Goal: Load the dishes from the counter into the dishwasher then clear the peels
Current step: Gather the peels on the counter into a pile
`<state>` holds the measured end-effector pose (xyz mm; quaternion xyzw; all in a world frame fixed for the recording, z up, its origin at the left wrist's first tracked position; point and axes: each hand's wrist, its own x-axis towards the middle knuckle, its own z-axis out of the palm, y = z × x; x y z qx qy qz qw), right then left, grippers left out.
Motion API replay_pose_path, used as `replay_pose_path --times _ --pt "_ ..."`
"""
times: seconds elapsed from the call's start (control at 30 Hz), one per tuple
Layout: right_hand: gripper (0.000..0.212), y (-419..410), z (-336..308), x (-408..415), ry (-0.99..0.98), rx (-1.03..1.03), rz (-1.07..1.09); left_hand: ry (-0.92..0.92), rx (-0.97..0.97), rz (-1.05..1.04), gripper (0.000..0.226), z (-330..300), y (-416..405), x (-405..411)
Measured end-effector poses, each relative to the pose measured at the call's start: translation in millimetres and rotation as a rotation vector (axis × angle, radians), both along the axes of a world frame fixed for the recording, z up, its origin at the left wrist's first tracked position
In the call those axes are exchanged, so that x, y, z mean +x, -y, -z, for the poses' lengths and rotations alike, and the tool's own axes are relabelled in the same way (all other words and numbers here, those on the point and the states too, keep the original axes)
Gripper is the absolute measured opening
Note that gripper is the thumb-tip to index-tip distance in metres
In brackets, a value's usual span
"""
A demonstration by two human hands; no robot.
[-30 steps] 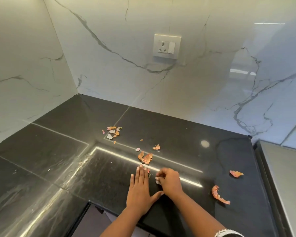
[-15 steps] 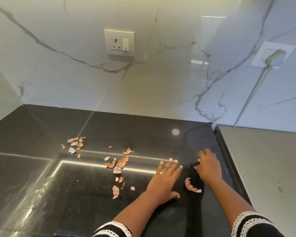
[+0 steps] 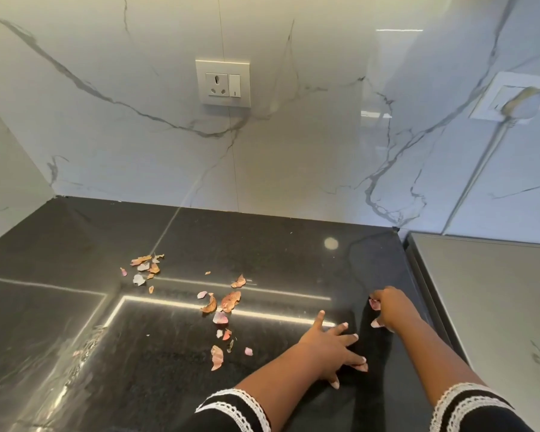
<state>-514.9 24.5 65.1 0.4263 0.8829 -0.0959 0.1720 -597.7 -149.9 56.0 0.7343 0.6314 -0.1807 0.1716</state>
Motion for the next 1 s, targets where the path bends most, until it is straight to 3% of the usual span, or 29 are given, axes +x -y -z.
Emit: replay_pose_path --times 0.13,0.3,0.4,0.5,0.63,0.83,1.0 --pt "0.021 22 10 -7 -0.177 0.08 0.11 0.114 0.122 -0.053 0.061 8 18 -13" --pt "0.013 73 14 -38 -0.383 0.014 0.129 0.244 0.416 -0.186 0.028 14 62 -51" --pt "0.017 105 10 -68 -0.404 -0.12 0.139 0.294 0.565 -0.489 0.026 20 87 -88" --pt "0.03 135 9 -99 -0.423 -0.236 0.131 0.236 0.583 -0.698 0.031 17 110 -125" --pt "0.015 173 2 -138 -0.487 -0.308 0.093 0.183 0.536 -0.773 0.033 16 136 -158" --pt "0.011 209 0 -166 -0.521 -0.396 0.009 0.294 0.667 -0.875 0.029 26 156 -167" --pt "0.029 203 -5 -168 -0.581 -0.449 0.097 0.529 0.828 -1.092 0.032 21 175 -207"
